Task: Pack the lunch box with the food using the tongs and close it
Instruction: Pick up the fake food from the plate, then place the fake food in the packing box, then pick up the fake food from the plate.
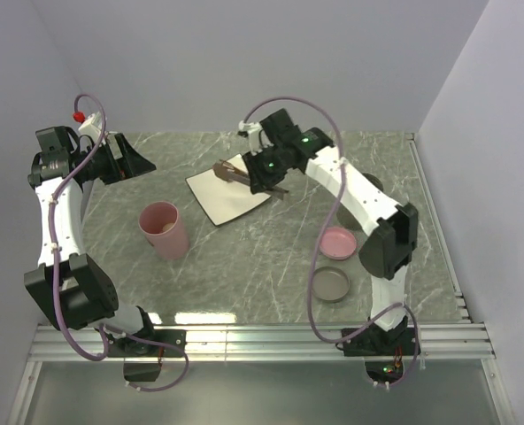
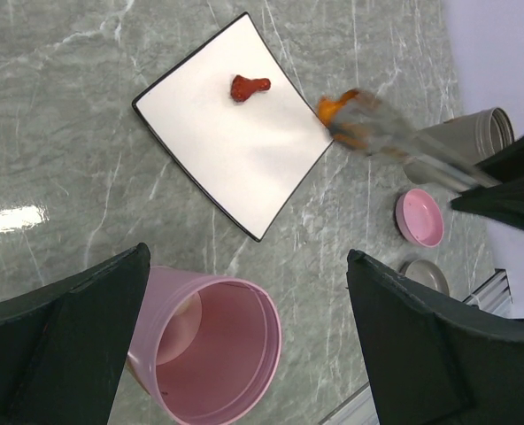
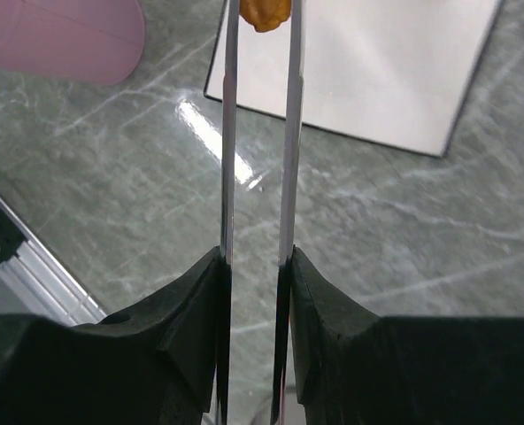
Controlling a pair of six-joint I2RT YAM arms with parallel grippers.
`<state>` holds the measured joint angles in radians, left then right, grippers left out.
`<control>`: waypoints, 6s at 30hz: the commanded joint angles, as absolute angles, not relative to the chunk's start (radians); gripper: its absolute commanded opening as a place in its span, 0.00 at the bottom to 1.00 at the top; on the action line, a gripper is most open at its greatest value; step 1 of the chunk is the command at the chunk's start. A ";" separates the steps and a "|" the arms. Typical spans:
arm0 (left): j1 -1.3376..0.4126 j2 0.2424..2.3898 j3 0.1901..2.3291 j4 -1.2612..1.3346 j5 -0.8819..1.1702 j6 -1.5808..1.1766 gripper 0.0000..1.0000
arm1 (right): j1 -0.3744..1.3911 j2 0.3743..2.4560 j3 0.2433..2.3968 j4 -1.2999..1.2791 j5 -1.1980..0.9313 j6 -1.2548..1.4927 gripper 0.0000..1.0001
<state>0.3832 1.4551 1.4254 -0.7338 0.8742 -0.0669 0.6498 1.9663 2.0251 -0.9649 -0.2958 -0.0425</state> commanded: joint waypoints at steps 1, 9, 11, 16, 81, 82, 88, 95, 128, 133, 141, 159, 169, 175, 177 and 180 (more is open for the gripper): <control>0.388 1.414 1.439 -0.738 0.887 -0.044 0.99 | 0.572 1.787 1.985 -0.968 -0.327 -0.063 0.31; 0.387 1.404 1.445 -0.709 0.919 -0.092 0.99 | 0.394 1.557 1.821 -1.008 -0.347 -0.094 0.31; 0.385 1.399 1.451 -0.707 0.923 -0.098 0.99 | 0.325 1.494 1.775 -1.014 -0.365 -0.100 0.31; 0.385 1.396 1.457 -0.693 0.950 -0.129 0.99 | 0.190 1.385 1.695 -1.083 -0.373 -0.144 0.31; 0.384 1.416 1.470 -0.710 1.002 -0.107 0.99 | 0.359 1.630 1.819 -0.936 -0.459 -0.232 0.52; 0.385 1.417 1.470 -0.710 1.000 -0.106 0.99 | 0.391 1.672 1.825 -0.924 -0.454 -0.236 0.52; 0.385 1.430 1.471 -0.715 0.997 -0.100 0.99 | 0.474 1.857 1.925 -0.853 -0.428 -0.267 0.52; 0.385 1.445 1.467 -0.719 0.993 -0.094 0.99 | 0.532 2.026 2.049 -0.813 -0.384 -0.310 0.52; 0.385 1.463 1.447 -0.735 0.969 -0.049 0.99 | 0.575 2.213 2.026 -0.710 -0.279 -0.446 0.52; 0.385 1.462 1.440 -0.730 0.966 -0.048 0.99 | 0.575 2.240 2.049 -0.710 -0.261 -0.448 0.52; 0.385 1.473 1.451 -0.739 0.962 -0.043 0.99 | 0.572 2.286 2.066 -0.690 -0.206 -0.466 0.51; 0.385 1.473 1.445 -0.741 0.957 -0.045 0.99 | 0.551 2.298 2.105 -0.693 -0.146 -0.469 0.47; 0.385 1.470 1.443 -0.739 0.957 -0.044 0.99 | 0.545 2.276 2.083 -0.741 -0.193 -0.482 0.48; 0.385 1.465 1.442 -0.741 0.956 -0.045 0.99 | 0.541 2.267 2.080 -0.779 -0.244 -0.476 0.40; 0.385 1.462 1.442 -0.742 0.956 -0.044 0.99 | 0.543 2.260 2.085 -0.790 -0.264 -0.463 0.37; 0.385 1.454 1.439 -0.745 0.954 -0.041 0.99 | 0.541 2.226 2.085 -0.805 -0.296 -0.439 0.34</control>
